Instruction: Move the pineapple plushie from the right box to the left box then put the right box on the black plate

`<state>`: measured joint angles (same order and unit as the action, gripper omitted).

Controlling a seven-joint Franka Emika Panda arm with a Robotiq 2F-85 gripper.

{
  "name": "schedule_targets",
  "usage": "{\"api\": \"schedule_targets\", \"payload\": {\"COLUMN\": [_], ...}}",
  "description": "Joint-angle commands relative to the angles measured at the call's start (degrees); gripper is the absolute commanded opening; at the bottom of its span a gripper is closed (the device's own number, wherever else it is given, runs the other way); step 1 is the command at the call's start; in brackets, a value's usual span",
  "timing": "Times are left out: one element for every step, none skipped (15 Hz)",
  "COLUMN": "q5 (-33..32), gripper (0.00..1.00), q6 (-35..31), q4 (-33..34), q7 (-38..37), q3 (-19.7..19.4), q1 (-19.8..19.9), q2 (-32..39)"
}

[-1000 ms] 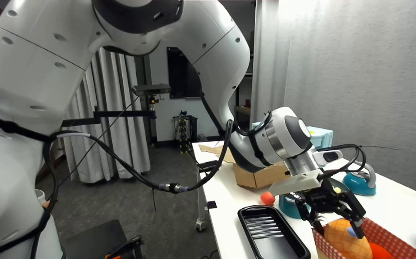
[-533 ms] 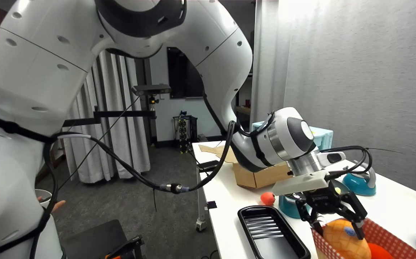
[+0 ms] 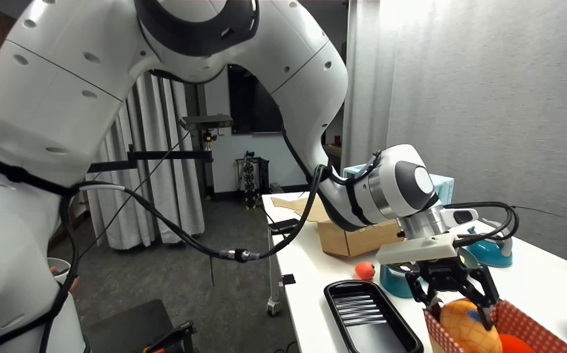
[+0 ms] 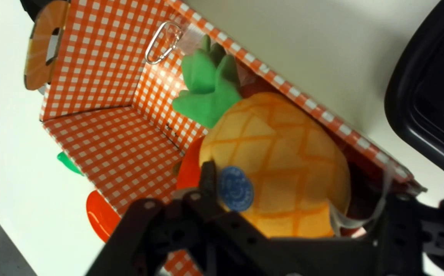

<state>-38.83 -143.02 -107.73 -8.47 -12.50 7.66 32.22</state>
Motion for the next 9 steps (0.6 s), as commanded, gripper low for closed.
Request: {"api": "schedule_targets", "payload": {"q5": [2.8,2.9,2.4,1.2,-1.9,-3.2,-4.2,-5.1,-5.6], "gripper": [0.49,0.42,0.36,0.28,0.22,0.15,0.12,0.11,0.07], "q6": [0.3,0.4,0.7,1.5,2.3,2.8,3.2,4.1,4.7], "q4": [2.1,2.1,2.1,2.2,2.3,2.1,2.0,1.7,1.5], "q7": [2.5,2.5,1.9,0.7,-2.3,-4.0,-5.4,-7.0,-8.3], "q3": [-0.1,-0.2,-0.6,-1.5,-3.5,-4.3,-5.0,-5.4,-5.5], "q1": [0.1,0.0,-0.4,-1.4,-3.4,-4.4,-5.1,-6.0,-6.5], "q2": [1.5,1.5,1.4,1.2,0.9,0.3,-0.1,-0.8,-1.4]}}
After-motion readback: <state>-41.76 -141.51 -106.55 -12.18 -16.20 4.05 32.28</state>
